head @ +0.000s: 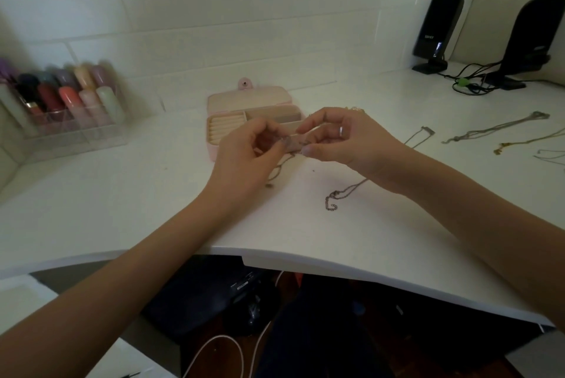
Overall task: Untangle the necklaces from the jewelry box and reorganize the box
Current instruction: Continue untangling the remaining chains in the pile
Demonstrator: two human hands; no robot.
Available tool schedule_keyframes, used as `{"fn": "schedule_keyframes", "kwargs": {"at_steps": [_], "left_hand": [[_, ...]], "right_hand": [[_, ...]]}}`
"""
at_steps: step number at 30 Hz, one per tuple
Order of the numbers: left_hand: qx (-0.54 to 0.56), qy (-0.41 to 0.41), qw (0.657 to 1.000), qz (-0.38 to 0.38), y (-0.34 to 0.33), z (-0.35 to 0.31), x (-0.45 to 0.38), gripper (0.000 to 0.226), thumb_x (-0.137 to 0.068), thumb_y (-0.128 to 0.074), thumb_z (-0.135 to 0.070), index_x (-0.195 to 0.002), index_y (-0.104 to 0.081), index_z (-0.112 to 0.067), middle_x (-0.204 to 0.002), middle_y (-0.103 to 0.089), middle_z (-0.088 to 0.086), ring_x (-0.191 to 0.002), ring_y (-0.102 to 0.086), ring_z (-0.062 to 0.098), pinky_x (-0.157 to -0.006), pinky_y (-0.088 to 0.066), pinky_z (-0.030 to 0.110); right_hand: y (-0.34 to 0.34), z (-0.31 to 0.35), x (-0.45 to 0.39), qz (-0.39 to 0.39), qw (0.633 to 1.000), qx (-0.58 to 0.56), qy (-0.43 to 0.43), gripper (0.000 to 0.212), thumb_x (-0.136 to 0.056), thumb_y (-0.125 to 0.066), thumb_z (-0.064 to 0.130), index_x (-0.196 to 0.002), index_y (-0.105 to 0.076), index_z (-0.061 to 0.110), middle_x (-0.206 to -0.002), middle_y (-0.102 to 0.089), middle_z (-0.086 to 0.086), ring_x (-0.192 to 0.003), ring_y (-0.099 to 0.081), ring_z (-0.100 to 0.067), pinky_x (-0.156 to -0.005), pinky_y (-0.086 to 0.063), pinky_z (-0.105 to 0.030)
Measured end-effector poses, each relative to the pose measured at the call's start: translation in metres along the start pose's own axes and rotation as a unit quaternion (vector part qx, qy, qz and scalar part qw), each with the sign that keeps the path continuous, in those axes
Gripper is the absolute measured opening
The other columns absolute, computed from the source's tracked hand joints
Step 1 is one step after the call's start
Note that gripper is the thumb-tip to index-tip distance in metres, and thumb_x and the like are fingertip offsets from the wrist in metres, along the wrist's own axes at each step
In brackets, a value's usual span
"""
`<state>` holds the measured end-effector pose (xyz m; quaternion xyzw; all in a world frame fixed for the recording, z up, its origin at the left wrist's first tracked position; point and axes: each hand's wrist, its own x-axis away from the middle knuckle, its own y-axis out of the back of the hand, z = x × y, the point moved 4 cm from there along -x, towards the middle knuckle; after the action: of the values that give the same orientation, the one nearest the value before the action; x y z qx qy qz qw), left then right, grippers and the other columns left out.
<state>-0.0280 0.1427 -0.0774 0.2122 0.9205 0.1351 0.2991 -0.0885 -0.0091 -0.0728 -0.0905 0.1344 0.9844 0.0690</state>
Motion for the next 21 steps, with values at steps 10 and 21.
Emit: {"fn": "schedule_keyframes", "kwargs": {"at_steps": [10,21], "left_hand": [[-0.051,-0.017,0.998,-0.008,0.003,-0.005,0.003,0.008,-0.085,-0.069,-0.021,-0.083,-0.068,-0.013,-0.059,-0.045,0.012,-0.054,-0.039,0.005,-0.052,-0.032,0.012],[-0.079,-0.005,0.997,0.01,0.0,0.001,0.003,0.013,-0.084,-0.054,-0.03,-0.075,-0.058,-0.021,-0.062,-0.056,-0.002,-0.058,-0.051,0.019,-0.062,-0.05,0.046]], "right_hand": [[0.016,0.005,0.001,-0.095,0.994,0.04,0.031,0.01,-0.078,-0.075,0.002,-0.087,-0.073,0.006,-0.078,-0.07,-0.004,-0.07,-0.058,-0.01,-0.066,-0.048,-0.015],[0.011,0.007,0.003,-0.037,0.98,-0.193,-0.036,0.006,-0.091,-0.058,0.006,-0.086,-0.06,0.007,-0.083,-0.069,-0.007,-0.07,-0.063,-0.01,-0.069,-0.052,-0.018]]}}
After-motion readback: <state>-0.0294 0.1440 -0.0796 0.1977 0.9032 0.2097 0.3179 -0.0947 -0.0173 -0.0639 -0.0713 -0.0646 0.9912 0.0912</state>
